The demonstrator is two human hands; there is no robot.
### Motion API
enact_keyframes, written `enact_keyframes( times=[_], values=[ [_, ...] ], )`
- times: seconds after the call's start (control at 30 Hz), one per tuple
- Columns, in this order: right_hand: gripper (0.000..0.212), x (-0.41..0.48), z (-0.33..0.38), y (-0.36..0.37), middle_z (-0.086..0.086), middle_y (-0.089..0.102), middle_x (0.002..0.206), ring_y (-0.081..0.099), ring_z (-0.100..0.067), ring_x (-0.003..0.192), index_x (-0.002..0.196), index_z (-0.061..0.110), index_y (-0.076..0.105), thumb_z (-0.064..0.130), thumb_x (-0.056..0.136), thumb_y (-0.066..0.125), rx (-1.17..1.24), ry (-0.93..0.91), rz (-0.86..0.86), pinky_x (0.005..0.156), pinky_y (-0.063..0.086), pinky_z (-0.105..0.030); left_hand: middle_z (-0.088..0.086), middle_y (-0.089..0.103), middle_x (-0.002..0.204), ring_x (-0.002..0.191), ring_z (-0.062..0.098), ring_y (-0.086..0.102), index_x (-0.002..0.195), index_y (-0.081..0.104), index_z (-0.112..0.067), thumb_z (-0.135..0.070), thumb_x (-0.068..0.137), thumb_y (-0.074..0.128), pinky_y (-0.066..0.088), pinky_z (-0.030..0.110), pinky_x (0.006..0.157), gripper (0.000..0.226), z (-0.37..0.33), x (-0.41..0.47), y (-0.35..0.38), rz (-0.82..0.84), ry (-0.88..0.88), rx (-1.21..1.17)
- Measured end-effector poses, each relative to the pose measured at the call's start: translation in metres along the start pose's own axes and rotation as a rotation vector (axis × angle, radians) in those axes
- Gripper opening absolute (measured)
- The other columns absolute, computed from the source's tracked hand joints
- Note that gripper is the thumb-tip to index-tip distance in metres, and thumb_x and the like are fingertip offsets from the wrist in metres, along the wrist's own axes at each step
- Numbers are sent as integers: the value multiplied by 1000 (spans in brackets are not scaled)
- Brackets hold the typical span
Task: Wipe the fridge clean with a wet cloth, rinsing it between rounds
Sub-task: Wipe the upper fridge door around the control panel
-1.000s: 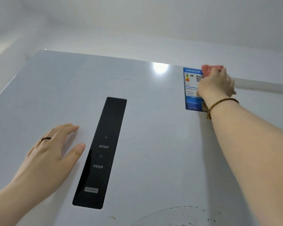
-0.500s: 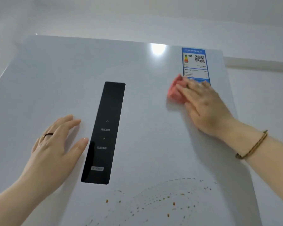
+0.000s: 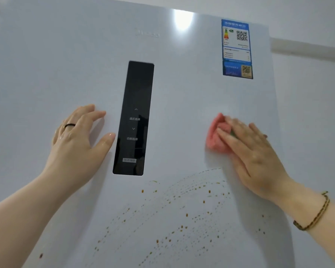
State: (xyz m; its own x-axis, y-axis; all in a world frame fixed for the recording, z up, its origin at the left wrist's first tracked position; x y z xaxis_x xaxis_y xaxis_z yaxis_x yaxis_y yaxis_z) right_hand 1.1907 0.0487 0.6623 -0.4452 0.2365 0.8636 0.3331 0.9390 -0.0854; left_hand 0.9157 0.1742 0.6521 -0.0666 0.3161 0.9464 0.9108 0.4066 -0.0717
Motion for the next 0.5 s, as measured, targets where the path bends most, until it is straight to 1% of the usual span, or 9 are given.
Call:
enact_keyframes(
  times=[0.07,0.1,0.17,0.23,0.27,0.3,0.4,0.47,0.5],
  values=[
    [49,-10,0,-2,-6,34,144,20,-11,138,132,14,37,13,83,32,-16,-94,44,114,8,-30,-6,26,149,140,14,15,132,43,-20,-23,88,50,9,33,112,45,-1,0,0,3,9,-1],
    [49,-7,-8,-5,-8,35,143,25,-17,136,132,13,38,13,84,31,-15,-29,17,113,9,-30,-5,26,149,139,14,15,132,43,-19,-23,89,50,9,32,112,44,-1,0,0,4,12,-6],
    [52,8,-26,-13,-16,36,143,31,-31,134,133,6,44,14,84,29,91,341,-90,113,12,-36,-5,28,148,139,15,17,131,43,-19,-22,89,51,10,31,112,44,-1,1,0,0,-2,-29],
    [56,21,-21,-10,-19,33,145,28,-34,136,134,1,43,13,82,26,124,616,-168,113,10,-40,-6,30,146,137,16,20,131,44,-21,-22,88,51,12,32,111,43,0,3,-2,-10,-11,-56],
    [56,23,-4,-5,-20,34,145,28,-34,136,135,2,42,14,83,26,118,583,-170,114,9,-39,-7,30,146,137,15,21,131,44,-21,-22,89,51,13,31,111,43,1,3,-2,-10,-4,-58],
    [54,22,18,1,-20,36,143,29,-33,134,134,3,42,15,84,26,104,437,-149,114,9,-38,-7,30,146,137,15,21,130,44,-21,-22,89,50,12,30,111,42,2,3,-2,-7,10,-52],
    [39,8,68,14,-9,37,139,33,-25,128,130,12,39,18,95,23,4,-189,-28,111,14,-37,-8,30,146,138,12,18,131,43,-21,-22,89,50,10,28,110,43,6,1,-4,9,56,-27],
    [40,16,64,11,-7,39,137,35,-22,126,129,15,39,16,91,28,-40,-281,-4,110,13,-36,-8,30,146,138,10,18,131,43,-21,-22,89,50,9,25,110,43,9,-2,-6,20,79,-13],
    [45,23,56,10,-9,42,136,36,-23,125,129,14,40,15,85,32,-55,-204,-25,111,10,-34,-8,31,146,138,10,18,131,43,-21,-22,89,50,8,23,109,43,9,-4,-6,18,92,-5]
  ],
)
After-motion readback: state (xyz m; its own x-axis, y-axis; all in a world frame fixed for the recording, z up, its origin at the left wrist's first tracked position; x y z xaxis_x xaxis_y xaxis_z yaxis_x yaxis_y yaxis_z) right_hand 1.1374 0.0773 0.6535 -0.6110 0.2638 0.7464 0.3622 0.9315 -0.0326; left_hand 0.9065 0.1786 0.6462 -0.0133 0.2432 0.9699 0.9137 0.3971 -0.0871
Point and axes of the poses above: each hand's wrist, its own x-axis towards the middle knuckle, its own y-axis out of the palm, z = x × y, the point moved 2 cm from there along x, towards the middle knuckle
